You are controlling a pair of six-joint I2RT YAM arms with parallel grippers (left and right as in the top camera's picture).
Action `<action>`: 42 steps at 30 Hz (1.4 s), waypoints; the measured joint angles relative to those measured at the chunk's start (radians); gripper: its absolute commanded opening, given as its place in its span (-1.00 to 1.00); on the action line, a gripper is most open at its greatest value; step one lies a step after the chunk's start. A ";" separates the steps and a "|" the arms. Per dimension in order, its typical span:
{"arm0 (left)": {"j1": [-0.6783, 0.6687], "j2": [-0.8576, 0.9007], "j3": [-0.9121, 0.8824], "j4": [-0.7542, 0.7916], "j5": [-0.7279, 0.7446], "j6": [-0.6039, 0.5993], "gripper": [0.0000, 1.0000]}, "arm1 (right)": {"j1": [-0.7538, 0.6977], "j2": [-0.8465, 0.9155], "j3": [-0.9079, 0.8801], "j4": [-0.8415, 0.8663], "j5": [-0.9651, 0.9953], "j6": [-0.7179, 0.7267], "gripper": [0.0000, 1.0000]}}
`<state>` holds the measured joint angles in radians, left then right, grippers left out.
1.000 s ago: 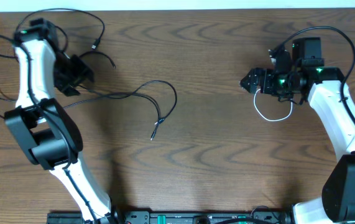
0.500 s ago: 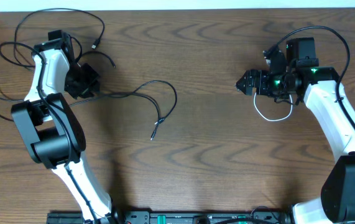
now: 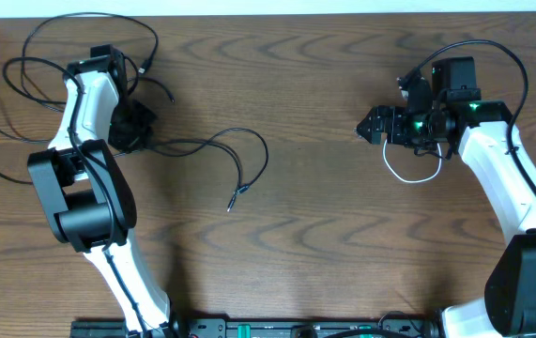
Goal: Untangle cables
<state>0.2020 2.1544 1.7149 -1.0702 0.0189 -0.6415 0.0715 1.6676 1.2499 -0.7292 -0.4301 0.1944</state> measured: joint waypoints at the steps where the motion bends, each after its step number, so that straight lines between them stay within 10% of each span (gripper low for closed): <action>1: 0.001 0.000 0.000 0.001 -0.012 0.002 -0.31 | 0.000 0.000 0.000 -0.001 0.000 0.000 0.98; 5: 0.001 0.000 0.000 0.002 -0.072 -0.002 0.20 | 0.000 0.000 0.000 -0.016 0.000 0.000 0.99; 14: 0.040 -0.018 0.140 -0.067 -0.101 0.047 0.24 | 0.000 0.000 0.000 -0.029 0.000 0.000 0.98; 25: 0.232 -0.152 0.204 0.272 -0.127 0.066 0.25 | 0.000 0.000 0.000 -0.044 0.013 0.000 0.98; 42: 0.385 0.131 0.158 0.768 -0.278 0.225 0.25 | 0.001 0.000 0.000 -0.056 0.026 0.026 0.98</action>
<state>0.5865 2.2852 1.8725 -0.3023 -0.2592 -0.4168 0.0727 1.6676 1.2499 -0.7853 -0.4038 0.2203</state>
